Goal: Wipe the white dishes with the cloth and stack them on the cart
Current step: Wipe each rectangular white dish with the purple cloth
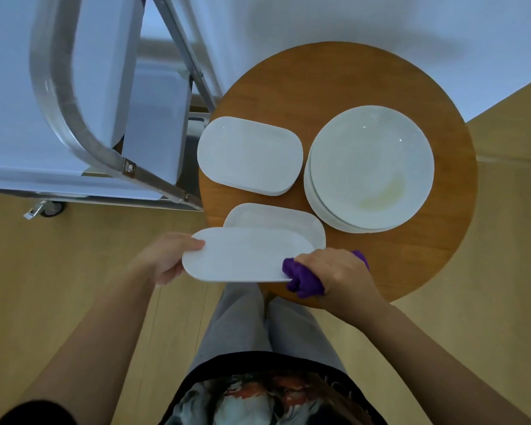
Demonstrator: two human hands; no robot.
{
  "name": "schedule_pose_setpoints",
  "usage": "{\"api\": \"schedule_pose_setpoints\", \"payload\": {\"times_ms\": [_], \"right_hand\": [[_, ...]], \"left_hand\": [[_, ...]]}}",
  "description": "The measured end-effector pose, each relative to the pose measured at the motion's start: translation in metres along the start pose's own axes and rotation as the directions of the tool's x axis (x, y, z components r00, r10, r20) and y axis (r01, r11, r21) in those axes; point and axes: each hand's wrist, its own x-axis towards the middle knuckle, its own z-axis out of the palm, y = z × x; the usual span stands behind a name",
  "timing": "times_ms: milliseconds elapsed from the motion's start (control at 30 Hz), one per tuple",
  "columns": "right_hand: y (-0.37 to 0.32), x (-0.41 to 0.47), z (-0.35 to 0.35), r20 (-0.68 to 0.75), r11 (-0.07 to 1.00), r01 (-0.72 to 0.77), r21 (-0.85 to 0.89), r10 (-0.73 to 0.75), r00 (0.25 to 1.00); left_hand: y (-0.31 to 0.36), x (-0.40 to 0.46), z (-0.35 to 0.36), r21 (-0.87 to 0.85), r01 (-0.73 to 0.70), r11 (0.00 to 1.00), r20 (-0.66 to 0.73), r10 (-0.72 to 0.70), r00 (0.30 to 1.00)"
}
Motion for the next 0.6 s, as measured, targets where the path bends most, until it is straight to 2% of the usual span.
{"api": "schedule_pose_setpoints", "payload": {"times_ms": [67,100,300,367,500,567,600], "right_hand": [[0.011,0.002,0.013,-0.037,0.997,0.003,-0.071,-0.005,0.999],[0.017,0.001,0.018,-0.047,0.996,-0.014,-0.089,0.01,0.999],[0.045,-0.004,0.039,0.001,0.985,-0.096,-0.14,0.097,0.995],[0.048,-0.005,0.047,0.033,0.984,-0.101,-0.147,0.107,0.994],[0.054,-0.007,0.058,0.097,0.968,-0.232,-0.098,0.241,0.966],[0.055,-0.007,0.058,0.125,0.957,-0.281,-0.075,0.289,0.949],[0.055,-0.007,0.057,0.141,0.953,-0.294,-0.069,0.301,0.943]], "left_hand": [[-0.002,0.009,0.015,0.034,-0.109,0.993,-0.141,0.113,0.984],[-0.002,0.012,0.023,0.055,-0.168,0.984,-0.166,0.175,0.97],[-0.003,0.035,0.049,0.214,-0.391,0.895,-0.157,0.427,0.89],[-0.002,0.046,0.052,0.362,-0.414,0.835,-0.136,0.487,0.863],[-0.002,0.063,0.053,0.724,-0.348,0.596,-0.169,0.643,0.747],[-0.004,0.069,0.055,0.788,-0.322,0.525,-0.182,0.699,0.691],[-0.006,0.072,0.056,0.788,-0.325,0.523,-0.186,0.706,0.683]]}}
